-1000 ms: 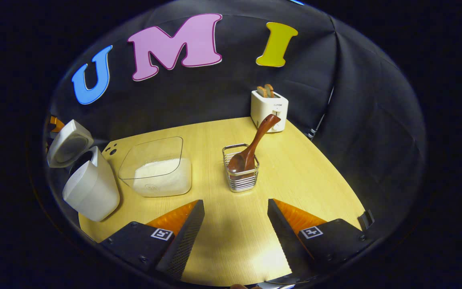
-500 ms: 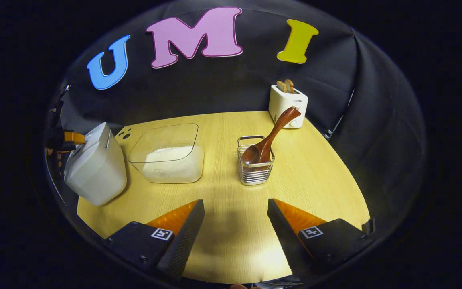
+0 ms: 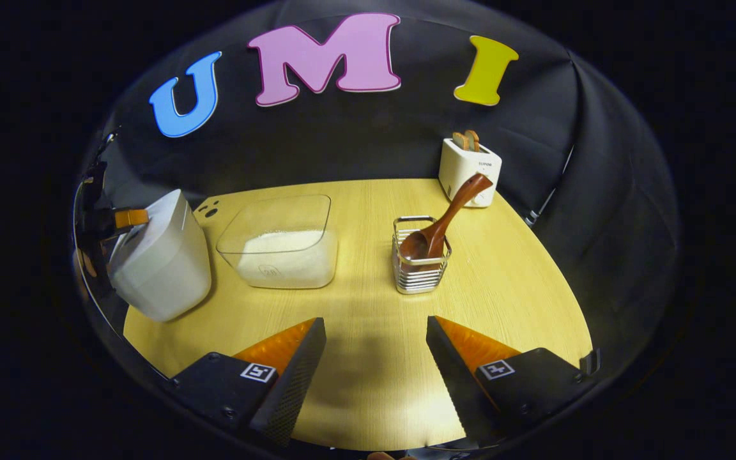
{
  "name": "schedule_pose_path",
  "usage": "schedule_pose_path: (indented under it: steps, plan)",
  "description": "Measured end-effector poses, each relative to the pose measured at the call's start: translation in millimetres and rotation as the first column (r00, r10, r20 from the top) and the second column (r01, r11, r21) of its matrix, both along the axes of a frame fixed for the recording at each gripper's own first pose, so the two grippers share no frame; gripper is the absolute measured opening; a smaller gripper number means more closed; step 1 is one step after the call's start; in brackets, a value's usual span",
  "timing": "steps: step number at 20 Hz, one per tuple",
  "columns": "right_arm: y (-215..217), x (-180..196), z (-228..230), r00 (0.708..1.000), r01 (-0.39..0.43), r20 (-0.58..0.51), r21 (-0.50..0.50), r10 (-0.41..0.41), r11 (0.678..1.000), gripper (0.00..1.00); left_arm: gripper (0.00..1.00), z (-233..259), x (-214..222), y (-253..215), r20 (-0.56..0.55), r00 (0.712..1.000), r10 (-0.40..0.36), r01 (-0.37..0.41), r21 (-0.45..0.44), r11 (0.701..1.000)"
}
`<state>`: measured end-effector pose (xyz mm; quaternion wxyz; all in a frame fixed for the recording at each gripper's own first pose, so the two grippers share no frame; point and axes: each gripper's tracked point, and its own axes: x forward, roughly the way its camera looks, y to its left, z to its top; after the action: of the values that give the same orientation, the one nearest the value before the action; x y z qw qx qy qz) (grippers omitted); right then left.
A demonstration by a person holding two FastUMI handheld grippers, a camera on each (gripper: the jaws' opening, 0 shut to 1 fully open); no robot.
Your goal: Close the left gripper, press the button to open the rice cooker; take a wooden spoon from the chopstick holder with the right hand, scoop a spoonful of rice and pour it into the rice cooker, then put the wooden spoon back into the chopstick holder.
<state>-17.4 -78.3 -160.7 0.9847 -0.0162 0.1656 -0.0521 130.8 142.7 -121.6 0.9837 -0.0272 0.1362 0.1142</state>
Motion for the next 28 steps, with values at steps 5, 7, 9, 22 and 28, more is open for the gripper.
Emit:
schedule_pose_path:
  steps: [5,7,9,22,28]
  plan:
    - [23.8,8.9,37.8,0.997,-0.021,0.071,-0.012,0.022,1.000,0.99,0.96,77.6,-34.1,-3.8,0.210,0.976,-0.054,0.039,0.072,0.997]
    - [35.4,14.2,62.3,0.992,-0.029,0.119,-0.012,0.030,1.000,0.99,0.96,107.9,-54.4,-13.5,0.283,0.954,-0.096,0.070,0.101,0.992]
    - [48.7,18.4,91.9,0.982,-0.026,0.185,-0.009,0.028,1.000,0.99,0.96,134.1,-75.9,-26.2,0.349,0.927,-0.138,0.100,0.125,0.987]
    - [83.0,-51.5,202.1,0.867,-0.065,0.489,-0.071,0.091,0.995,0.98,0.95,153.2,-171.0,-68.3,0.447,0.875,-0.187,0.201,0.017,0.980]
    - [59.9,-90.0,209.6,0.830,-0.111,0.534,-0.122,0.160,0.986,0.98,0.95,152.6,-232.9,-87.2,0.454,0.884,-0.106,0.120,-0.001,0.993]
